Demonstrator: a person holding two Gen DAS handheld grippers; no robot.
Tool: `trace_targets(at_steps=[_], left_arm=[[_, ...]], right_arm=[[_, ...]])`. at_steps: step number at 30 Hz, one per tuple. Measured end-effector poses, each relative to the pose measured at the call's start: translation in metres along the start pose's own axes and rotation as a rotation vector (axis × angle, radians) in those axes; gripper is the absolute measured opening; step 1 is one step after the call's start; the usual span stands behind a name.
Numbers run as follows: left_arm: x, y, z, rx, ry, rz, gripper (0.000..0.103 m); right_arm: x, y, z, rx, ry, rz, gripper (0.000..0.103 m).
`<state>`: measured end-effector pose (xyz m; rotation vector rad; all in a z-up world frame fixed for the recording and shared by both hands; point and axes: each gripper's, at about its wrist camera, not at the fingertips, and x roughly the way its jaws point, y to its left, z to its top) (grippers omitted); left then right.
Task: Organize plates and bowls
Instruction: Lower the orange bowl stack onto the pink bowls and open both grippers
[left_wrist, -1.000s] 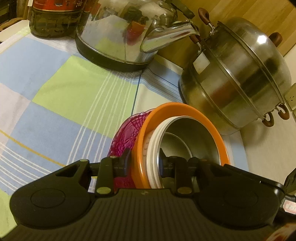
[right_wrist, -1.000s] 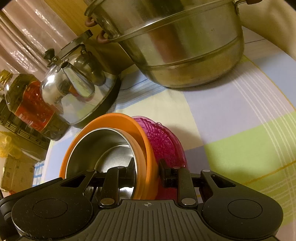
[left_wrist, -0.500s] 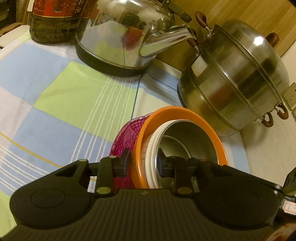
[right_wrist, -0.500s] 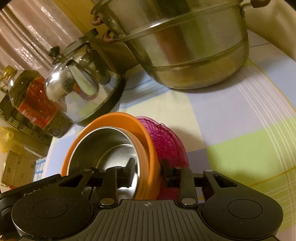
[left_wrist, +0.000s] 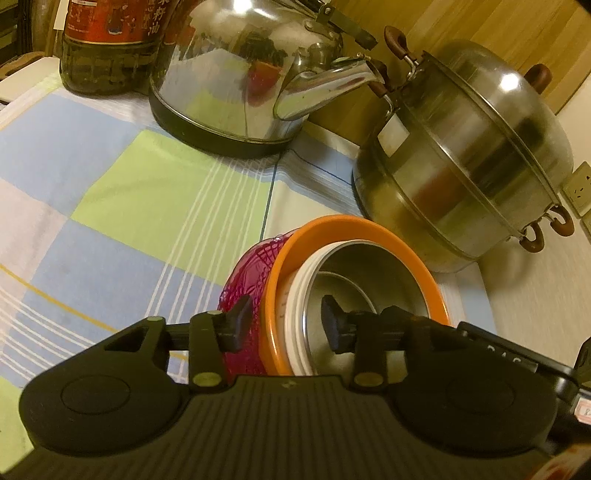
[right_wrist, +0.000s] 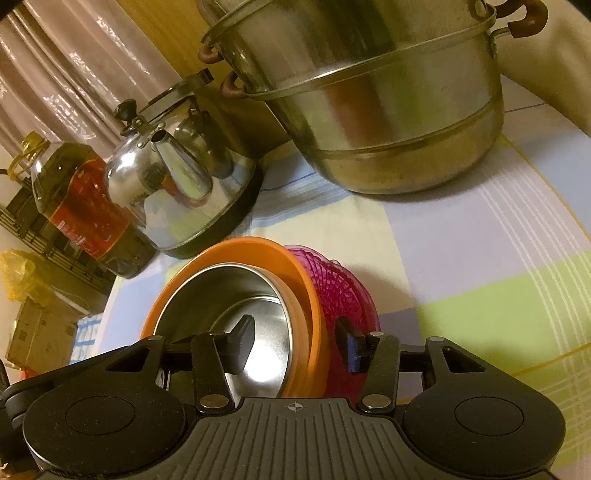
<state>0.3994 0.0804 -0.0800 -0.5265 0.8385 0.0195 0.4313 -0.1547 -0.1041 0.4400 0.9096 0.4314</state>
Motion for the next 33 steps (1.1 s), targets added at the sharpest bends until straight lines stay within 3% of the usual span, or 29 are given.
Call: trace_targets(at_steps=[5, 8, 16, 23, 25, 33], left_arm=[[-0.003, -0.001, -0.001, 0.016, -0.01, 0.014, 0.041], [-0.007, 0.0, -0.001, 0.017, -0.02, 0.004, 0.05], [-0.02, -0.006, -0.002, 0.041, -0.063, -0.014, 0.067], [-0.03, -0.008, -0.005, 0.078, -0.089, -0.001, 0.071], [-0.033, -0.007, -0.006, 0.09, -0.097, 0.006, 0.08], [-0.052, -0.008, -0.01, 0.124, -0.145, 0.002, 0.084]], right_arm=[[-0.007, 0.003, 0.0, -0.034, -0.02, -0.001, 0.057], [-0.01, 0.004, 0.0, -0.049, -0.03, -0.006, 0.062], [-0.021, 0.005, 0.0, -0.071, -0.054, -0.009, 0.064], [-0.031, 0.001, 0.0, -0.082, -0.069, -0.025, 0.065], [-0.034, -0.001, 0.0, -0.083, -0.074, -0.031, 0.065], [-0.05, -0.007, -0.004, -0.072, -0.088, -0.045, 0.068]])
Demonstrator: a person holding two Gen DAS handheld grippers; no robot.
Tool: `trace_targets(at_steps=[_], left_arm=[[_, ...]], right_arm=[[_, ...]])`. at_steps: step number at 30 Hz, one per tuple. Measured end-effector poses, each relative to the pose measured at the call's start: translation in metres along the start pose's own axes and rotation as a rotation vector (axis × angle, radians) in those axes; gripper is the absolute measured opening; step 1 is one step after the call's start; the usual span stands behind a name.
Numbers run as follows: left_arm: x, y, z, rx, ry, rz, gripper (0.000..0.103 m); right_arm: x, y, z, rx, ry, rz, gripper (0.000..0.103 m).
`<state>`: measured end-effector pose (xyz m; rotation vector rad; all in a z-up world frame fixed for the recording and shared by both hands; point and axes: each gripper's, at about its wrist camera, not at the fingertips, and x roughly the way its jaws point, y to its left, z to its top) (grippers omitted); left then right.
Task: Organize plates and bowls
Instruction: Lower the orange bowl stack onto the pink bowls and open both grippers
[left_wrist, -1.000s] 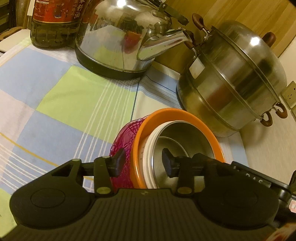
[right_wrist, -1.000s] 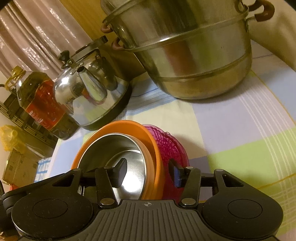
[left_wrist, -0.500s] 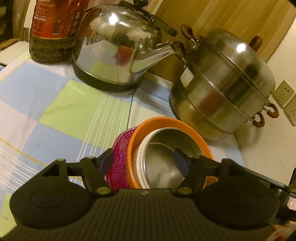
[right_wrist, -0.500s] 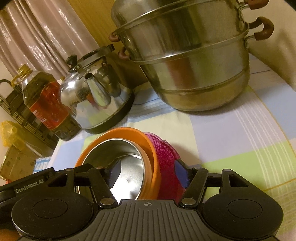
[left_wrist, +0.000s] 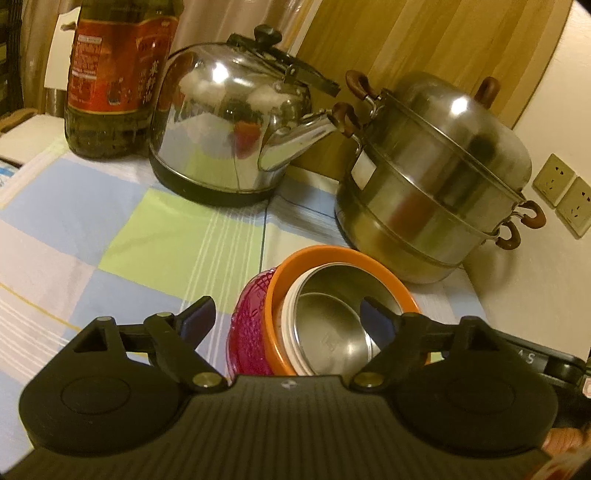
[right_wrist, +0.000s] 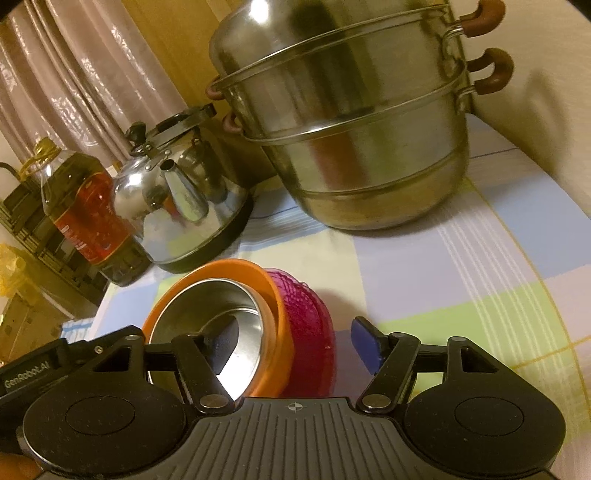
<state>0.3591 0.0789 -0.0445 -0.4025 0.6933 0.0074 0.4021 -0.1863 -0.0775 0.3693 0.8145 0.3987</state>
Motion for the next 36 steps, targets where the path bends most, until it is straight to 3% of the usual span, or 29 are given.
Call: trace_targets(at_steps=[5, 11, 20, 26, 36], left_arm=[[-0.013, -0.003, -0.008, 0.055, -0.026, 0.048, 0.084], [-0.038, 0.004, -0.015, 0.043, -0.053, 0.058, 0.084], [-0.068, 0.002, -0.029, 0.056, -0.062, 0.027, 0.084], [-0.084, -0.001, -0.041, 0.064, -0.025, -0.012, 0.084], [-0.111, -0.005, -0.066, 0.154, -0.014, 0.002, 0.084]], right_arm=[[-0.013, -0.001, -0.004, -0.009, -0.009, 0.0, 0.069], [-0.026, -0.002, -0.01, -0.008, -0.007, -0.01, 0.069], [-0.05, 0.012, -0.029, -0.059, 0.009, -0.027, 0.069], [-0.068, 0.017, -0.041, -0.066, 0.011, -0.036, 0.069], [-0.098, 0.022, -0.064, -0.095, 0.006, -0.061, 0.069]])
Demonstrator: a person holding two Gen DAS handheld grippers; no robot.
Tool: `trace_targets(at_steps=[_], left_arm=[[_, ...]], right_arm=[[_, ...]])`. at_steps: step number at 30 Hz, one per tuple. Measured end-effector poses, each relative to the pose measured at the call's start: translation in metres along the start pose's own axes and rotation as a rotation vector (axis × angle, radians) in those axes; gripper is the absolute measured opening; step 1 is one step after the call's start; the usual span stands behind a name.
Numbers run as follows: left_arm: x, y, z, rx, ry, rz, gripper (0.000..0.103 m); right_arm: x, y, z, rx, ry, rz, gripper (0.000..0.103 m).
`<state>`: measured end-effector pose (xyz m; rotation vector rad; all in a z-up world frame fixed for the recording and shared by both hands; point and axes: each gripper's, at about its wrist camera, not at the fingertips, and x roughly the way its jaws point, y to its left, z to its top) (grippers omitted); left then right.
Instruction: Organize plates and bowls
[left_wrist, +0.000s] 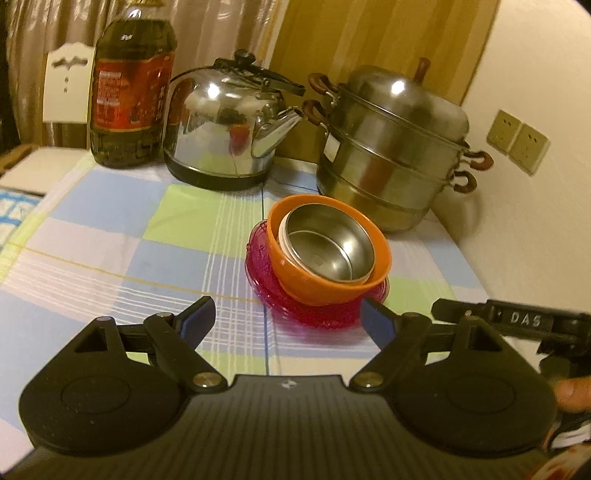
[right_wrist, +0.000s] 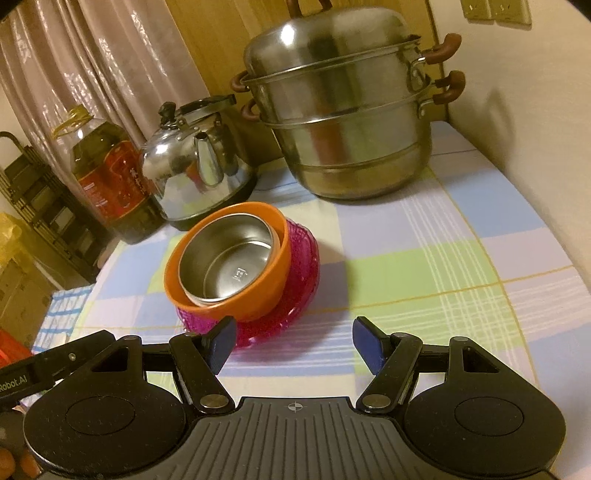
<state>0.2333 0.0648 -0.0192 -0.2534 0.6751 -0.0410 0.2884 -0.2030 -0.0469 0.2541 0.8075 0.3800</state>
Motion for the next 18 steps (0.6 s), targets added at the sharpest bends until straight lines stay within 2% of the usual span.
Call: trace_targets(at_steps=[5, 10, 18], left_arm=[[-0.014, -0.007, -0.014, 0.041, 0.01, 0.02, 0.084], [-0.025, -0.006, -0.029, 0.027, 0.022, 0.044, 0.084], [-0.046, -0.015, -0.054, 0.067, 0.038, 0.073, 0.084]], right_arm=[[-0.016, 0.008, -0.016, -0.049, -0.016, -0.018, 0.069], [-0.03, 0.014, -0.033, -0.082, -0.027, -0.027, 0.069], [-0.05, 0.019, -0.056, -0.074, -0.036, -0.041, 0.069]])
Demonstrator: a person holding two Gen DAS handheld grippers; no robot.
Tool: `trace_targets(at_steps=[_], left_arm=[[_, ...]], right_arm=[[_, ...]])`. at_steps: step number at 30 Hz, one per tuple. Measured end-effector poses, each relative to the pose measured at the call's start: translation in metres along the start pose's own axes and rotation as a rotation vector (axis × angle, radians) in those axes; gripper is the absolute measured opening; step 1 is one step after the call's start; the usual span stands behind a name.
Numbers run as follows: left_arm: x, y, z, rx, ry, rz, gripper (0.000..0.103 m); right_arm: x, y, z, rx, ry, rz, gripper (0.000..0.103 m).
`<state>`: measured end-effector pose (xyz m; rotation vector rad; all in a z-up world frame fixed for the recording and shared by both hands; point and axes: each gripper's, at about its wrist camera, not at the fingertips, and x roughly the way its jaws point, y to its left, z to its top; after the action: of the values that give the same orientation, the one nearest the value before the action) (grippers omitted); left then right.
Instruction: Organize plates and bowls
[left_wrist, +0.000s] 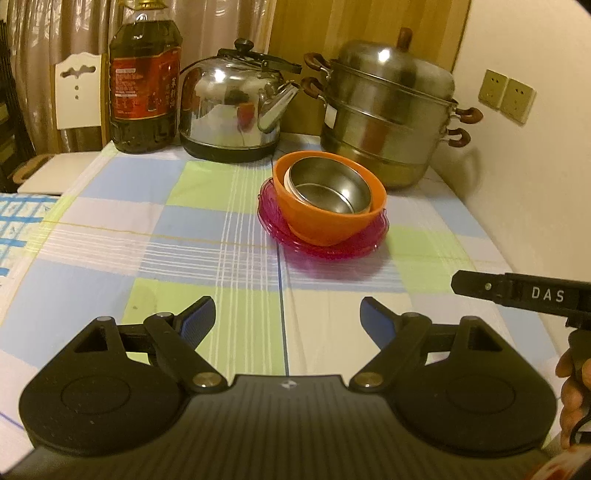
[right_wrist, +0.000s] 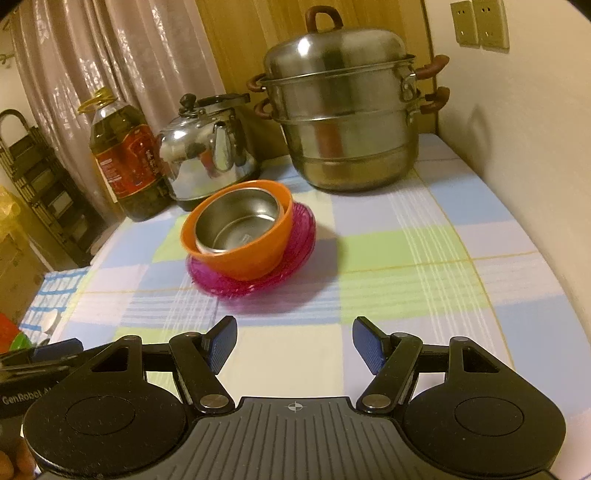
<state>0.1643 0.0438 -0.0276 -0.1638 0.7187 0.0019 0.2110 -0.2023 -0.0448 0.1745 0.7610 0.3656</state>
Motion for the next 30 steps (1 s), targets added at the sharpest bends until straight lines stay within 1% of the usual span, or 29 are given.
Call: trace_targets(at_steps=[6, 12, 19, 25, 30], left_arm=[[-0.024, 0.002, -0.01, -0.03, 0.011, 0.011, 0.084], [-0.052, 0.004, -0.022, -0.048, -0.005, 0.033, 0.084], [-0.09, 0.0, -0.037, -0.051, -0.028, 0.055, 0.084], [-0.119, -0.008, -0.043, -0.059, -0.04, 0.036, 0.084], [-0.135, -0.013, -0.052, -0.037, -0.041, 0.035, 0.084]], right_arm=[[-0.025, 0.017, -0.02, -0.052, -0.01, -0.016, 0.069], [-0.05, 0.024, -0.041, -0.046, 0.012, -0.021, 0.069], [-0.088, 0.04, -0.049, -0.074, -0.003, -0.018, 0.069], [-0.12, 0.054, -0.058, -0.09, -0.014, -0.01, 0.069], [-0.137, 0.056, -0.068, -0.091, -0.011, -0.015, 0.069]])
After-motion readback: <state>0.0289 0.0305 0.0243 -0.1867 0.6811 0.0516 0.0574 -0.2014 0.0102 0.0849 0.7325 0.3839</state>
